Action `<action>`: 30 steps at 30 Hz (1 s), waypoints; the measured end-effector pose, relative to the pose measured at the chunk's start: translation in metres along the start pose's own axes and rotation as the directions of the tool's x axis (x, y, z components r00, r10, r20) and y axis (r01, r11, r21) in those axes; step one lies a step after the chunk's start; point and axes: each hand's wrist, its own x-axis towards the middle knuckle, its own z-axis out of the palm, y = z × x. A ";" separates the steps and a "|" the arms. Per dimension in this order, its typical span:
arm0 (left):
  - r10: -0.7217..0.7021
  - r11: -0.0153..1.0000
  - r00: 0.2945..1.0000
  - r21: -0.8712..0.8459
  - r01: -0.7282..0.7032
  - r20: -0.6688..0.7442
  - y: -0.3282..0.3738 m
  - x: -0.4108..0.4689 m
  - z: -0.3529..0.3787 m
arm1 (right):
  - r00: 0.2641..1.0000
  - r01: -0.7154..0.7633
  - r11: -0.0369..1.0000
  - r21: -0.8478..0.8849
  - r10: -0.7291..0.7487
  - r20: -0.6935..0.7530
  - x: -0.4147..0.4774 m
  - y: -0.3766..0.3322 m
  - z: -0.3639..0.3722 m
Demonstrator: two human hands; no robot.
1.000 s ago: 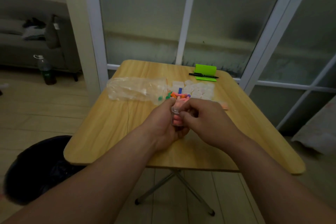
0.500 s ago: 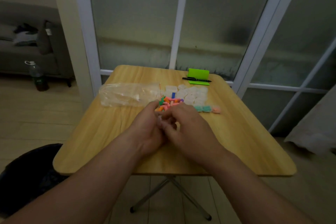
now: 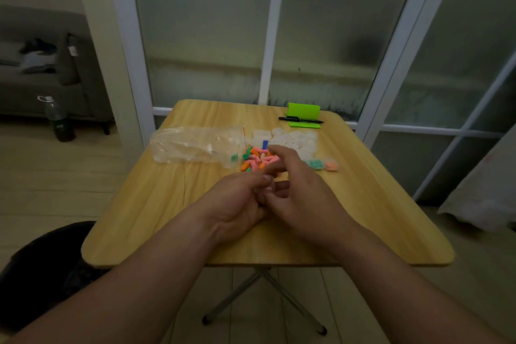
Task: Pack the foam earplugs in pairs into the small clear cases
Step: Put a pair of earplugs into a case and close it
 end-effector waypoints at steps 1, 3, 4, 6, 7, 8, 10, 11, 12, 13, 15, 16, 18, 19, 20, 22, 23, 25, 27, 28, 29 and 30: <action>0.007 1.000 1.000 -0.005 -0.007 0.001 0.000 0.001 0.001 | 1.000 0.004 1.000 -0.023 -0.004 -0.009 -0.002 0.002 -0.002; 0.027 0.999 1.000 -0.017 -0.027 -0.006 0.000 0.003 0.004 | 0.999 0.011 0.996 -0.094 -0.016 -0.048 -0.006 0.005 -0.004; 0.036 0.999 0.999 -0.018 -0.036 -0.014 -0.001 0.006 0.005 | 0.997 0.009 0.992 -0.123 -0.019 -0.081 -0.008 0.006 -0.004; 0.049 0.999 0.998 -0.005 -0.050 -0.041 -0.004 0.010 0.010 | 0.986 -0.011 0.980 -0.197 -0.022 -0.165 -0.011 0.005 -0.004; 0.057 0.998 0.997 -0.001 -0.057 -0.059 -0.006 0.011 0.013 | 0.979 -0.029 0.969 -0.245 -0.022 -0.204 -0.011 0.005 -0.004; 0.072 0.997 0.995 -0.001 -0.072 -0.072 -0.008 0.013 0.016 | 0.973 -0.050 0.958 -0.283 -0.017 -0.228 -0.012 0.004 -0.004; 0.108 0.994 0.988 0.025 -0.106 -0.109 -0.012 0.015 0.021 | 0.971 -0.085 0.953 -0.292 0.014 -0.238 -0.014 0.002 -0.004; 0.119 0.992 0.984 0.049 -0.113 -0.133 -0.014 0.016 0.024 | 0.972 -0.099 0.957 -0.274 0.033 -0.234 -0.015 0.001 -0.004; 0.125 0.991 0.981 0.069 -0.116 -0.150 -0.015 0.017 0.027 | 0.971 -0.113 0.958 -0.262 0.051 -0.233 -0.017 0.001 -0.004; 0.125 0.990 0.978 0.079 -0.113 -0.166 -0.017 0.018 0.029 | 0.969 -0.127 0.958 -0.258 0.064 -0.239 -0.018 0.001 -0.004; 0.102 0.993 0.983 0.077 -0.091 -0.154 -0.020 0.019 0.034 | 0.962 -0.156 0.957 -0.243 0.092 -0.257 -0.020 0.004 -0.006; 0.084 0.994 0.988 0.076 -0.074 -0.128 -0.021 0.019 0.037 | 0.959 -0.171 0.959 -0.224 0.110 -0.262 -0.021 0.005 -0.008; 0.054 0.995 0.996 0.083 -0.048 -0.074 -0.023 0.017 0.042 | 0.951 -0.202 0.961 -0.190 0.147 -0.271 -0.020 0.011 -0.014; 0.039 0.996 0.997 0.082 -0.034 -0.067 -0.024 0.017 0.045 | 0.945 -0.225 0.957 -0.182 0.169 -0.280 -0.018 0.016 -0.020; 0.032 0.996 0.997 0.082 -0.025 -0.074 -0.024 0.016 0.047 | 0.936 -0.254 0.951 -0.175 0.196 -0.293 -0.015 0.023 -0.025; 0.011 0.996 0.993 0.084 -0.002 -0.113 -0.024 0.019 0.049 | 0.901 -0.328 0.930 -0.165 0.256 -0.350 -0.008 0.045 -0.040; -0.005 0.996 0.991 0.088 0.016 -0.133 -0.024 0.022 0.048 | 0.878 -0.372 0.914 -0.164 0.289 -0.382 -0.005 0.058 -0.047; -0.007 0.996 0.990 0.092 0.020 -0.141 -0.022 0.024 0.048 | 0.833 -0.458 0.874 -0.164 0.359 -0.420 0.001 0.085 -0.058; 0.017 0.998 0.989 0.057 -0.008 -0.144 -0.019 0.026 0.049 | 0.799 -0.523 0.838 -0.154 0.420 -0.429 0.006 0.106 -0.065; 0.036 0.999 0.989 0.032 -0.032 -0.145 -0.017 0.029 0.049 | 0.787 -0.545 0.825 -0.149 0.442 -0.429 0.009 0.115 -0.066; 0.061 0.998 0.987 0.012 -0.060 -0.151 -0.014 0.031 0.049 | 0.781 -0.555 0.819 -0.148 0.451 -0.432 0.011 0.122 -0.067; 0.084 0.996 0.983 -0.010 -0.086 -0.161 -0.012 0.033 0.048 | 0.779 -0.559 0.814 -0.155 0.452 -0.436 0.014 0.128 -0.066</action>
